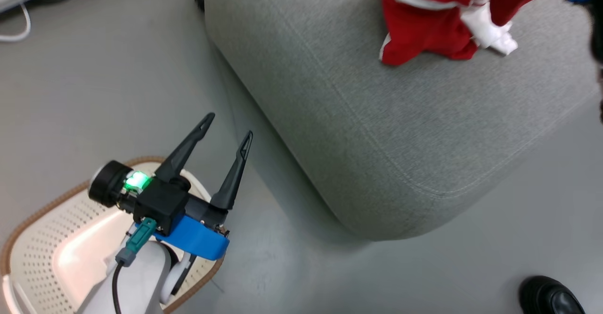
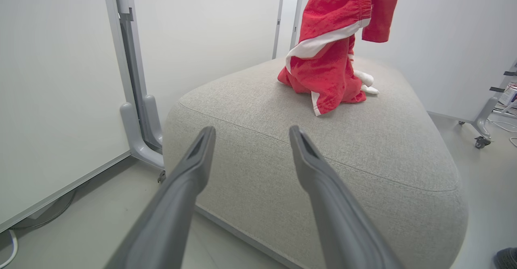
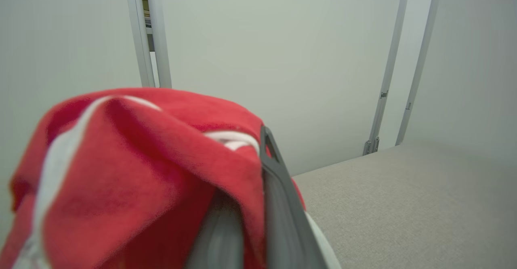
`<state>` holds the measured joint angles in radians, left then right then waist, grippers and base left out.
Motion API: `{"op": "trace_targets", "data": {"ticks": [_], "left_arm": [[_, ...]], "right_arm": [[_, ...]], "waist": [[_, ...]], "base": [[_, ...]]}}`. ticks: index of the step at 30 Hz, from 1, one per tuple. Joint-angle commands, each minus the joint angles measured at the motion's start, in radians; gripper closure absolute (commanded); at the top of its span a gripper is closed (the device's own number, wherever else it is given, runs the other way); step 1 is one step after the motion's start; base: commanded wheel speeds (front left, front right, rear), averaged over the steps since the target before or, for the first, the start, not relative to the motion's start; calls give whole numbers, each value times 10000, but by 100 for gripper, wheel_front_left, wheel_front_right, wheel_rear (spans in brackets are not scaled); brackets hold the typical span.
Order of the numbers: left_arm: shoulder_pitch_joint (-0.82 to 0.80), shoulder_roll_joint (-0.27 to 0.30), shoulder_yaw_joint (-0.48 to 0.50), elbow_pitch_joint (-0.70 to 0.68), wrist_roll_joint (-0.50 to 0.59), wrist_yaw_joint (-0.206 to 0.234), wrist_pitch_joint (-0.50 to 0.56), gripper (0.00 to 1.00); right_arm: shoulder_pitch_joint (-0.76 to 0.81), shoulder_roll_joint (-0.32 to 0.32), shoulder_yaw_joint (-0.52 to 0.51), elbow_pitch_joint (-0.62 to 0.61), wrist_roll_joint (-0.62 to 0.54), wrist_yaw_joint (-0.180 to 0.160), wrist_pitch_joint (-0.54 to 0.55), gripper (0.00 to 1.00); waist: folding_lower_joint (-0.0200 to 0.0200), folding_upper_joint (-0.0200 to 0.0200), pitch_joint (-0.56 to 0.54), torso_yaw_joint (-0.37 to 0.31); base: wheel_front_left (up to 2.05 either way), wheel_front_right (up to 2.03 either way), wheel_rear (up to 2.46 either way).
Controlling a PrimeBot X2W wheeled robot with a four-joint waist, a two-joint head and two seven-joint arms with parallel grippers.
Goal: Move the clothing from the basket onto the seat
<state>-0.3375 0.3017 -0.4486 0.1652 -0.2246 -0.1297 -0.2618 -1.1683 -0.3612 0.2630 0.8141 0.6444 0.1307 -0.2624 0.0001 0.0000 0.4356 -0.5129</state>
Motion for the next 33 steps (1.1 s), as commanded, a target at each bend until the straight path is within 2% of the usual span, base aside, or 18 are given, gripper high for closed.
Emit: {"op": "trace_targets", "data": {"ticks": [1,7,15,22,29,30,31,32,33], "left_arm": [[-250,113,11,-109,86,-13,-46,0],[-782,483,98,-830,286,51,157,0],[-1026,839,-16,-1730,498,81,441,0],[-853,954,2,-1939,422,182,528,0],[-903,869,-121,-1730,368,201,471,0],[-916,858,-145,-1693,349,198,462,0],[-932,848,-169,-1649,331,195,446,0],[-946,851,-181,-1605,316,192,432,0],[-951,857,-186,-1565,319,192,423,0]], "right_arm": [[-122,-57,-277,-25,-204,1,-36,100],[329,-66,-2186,85,-1079,1,-36,100],[917,608,-4028,615,-1781,1,-35,100],[1010,914,-4465,621,-2670,1,-35,100],[1125,1108,-4449,595,-3021,1,-35,100],[1139,1133,-4393,643,-3021,1,-35,95],[1167,1159,-4277,724,-3030,1,-35,75],[1170,1151,-4184,788,-3010,1,-35,34],[1165,1111,-4129,815,-2975,1,-35,0]], "waist": [[-1,0,754,339],[-1,0,1936,769],[-1,0,2801,1131],[-1,0,2884,1214],[-1,0,2698,1205],[-1,0,2662,1215],[-1,0,2624,1225],[-1,0,2587,1230],[-1,0,2551,1230]], "base": [[0,0,0],[0,0,0],[0,0,0],[0,0,0],[0,0,0],[0,0,0],[0,0,0],[0,0,0],[0,0,0]]}}
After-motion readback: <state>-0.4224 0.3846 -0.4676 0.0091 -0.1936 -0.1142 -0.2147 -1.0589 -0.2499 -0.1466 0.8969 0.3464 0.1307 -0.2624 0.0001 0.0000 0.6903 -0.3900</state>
